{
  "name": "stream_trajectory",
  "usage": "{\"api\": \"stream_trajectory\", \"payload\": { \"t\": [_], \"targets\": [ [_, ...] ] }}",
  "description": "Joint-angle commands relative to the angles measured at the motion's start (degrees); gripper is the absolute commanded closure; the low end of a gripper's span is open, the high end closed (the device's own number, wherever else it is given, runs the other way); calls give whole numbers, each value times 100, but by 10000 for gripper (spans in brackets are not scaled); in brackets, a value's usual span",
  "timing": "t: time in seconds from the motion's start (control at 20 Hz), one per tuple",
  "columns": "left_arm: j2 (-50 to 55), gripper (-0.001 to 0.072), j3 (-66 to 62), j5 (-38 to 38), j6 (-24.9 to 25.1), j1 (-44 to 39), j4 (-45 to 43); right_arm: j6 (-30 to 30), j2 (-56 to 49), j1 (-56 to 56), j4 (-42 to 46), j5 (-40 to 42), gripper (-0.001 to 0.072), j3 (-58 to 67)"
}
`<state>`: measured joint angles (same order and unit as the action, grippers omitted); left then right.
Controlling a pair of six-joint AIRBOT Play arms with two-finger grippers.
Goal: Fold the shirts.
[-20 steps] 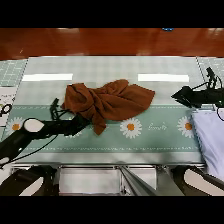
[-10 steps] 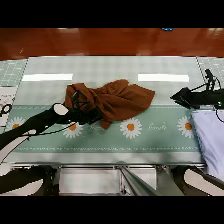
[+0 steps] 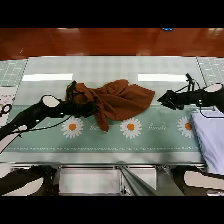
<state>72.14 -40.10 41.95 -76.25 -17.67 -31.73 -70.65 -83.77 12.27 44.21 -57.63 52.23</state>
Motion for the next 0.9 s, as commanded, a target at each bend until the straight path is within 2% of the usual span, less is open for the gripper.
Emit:
{"api": "stream_trajectory", "payload": {
  "t": [0.0, 0.25, 0.3, 0.4, 0.45, 0.65, 0.85],
  "targets": [
    [-339, 693, -13, 101, 66, 291, -4, -127, -752, -472, -116, 118, 304, 573],
    [-387, 692, -13, 164, 63, 275, -2, -509, -1672, -894, -118, -168, 304, 1617],
    [-387, 693, -13, 164, 63, 275, -2, -533, -1814, -962, -122, -245, 351, 1803],
    [-389, 692, -13, 164, 63, 278, -2, -450, -1937, -1075, -122, -356, 617, 2142],
    [-389, 693, -15, 160, 68, 286, -2, -299, -1932, -1123, -118, -380, 683, 2291],
    [-518, 693, -439, 485, 234, 850, -2, -332, -1773, -1139, 59, -1099, 686, 3421],
    [-960, 693, -2033, 962, 256, 1738, -2, -761, -984, -1139, 767, -1261, 687, 5171]
  ]
}}
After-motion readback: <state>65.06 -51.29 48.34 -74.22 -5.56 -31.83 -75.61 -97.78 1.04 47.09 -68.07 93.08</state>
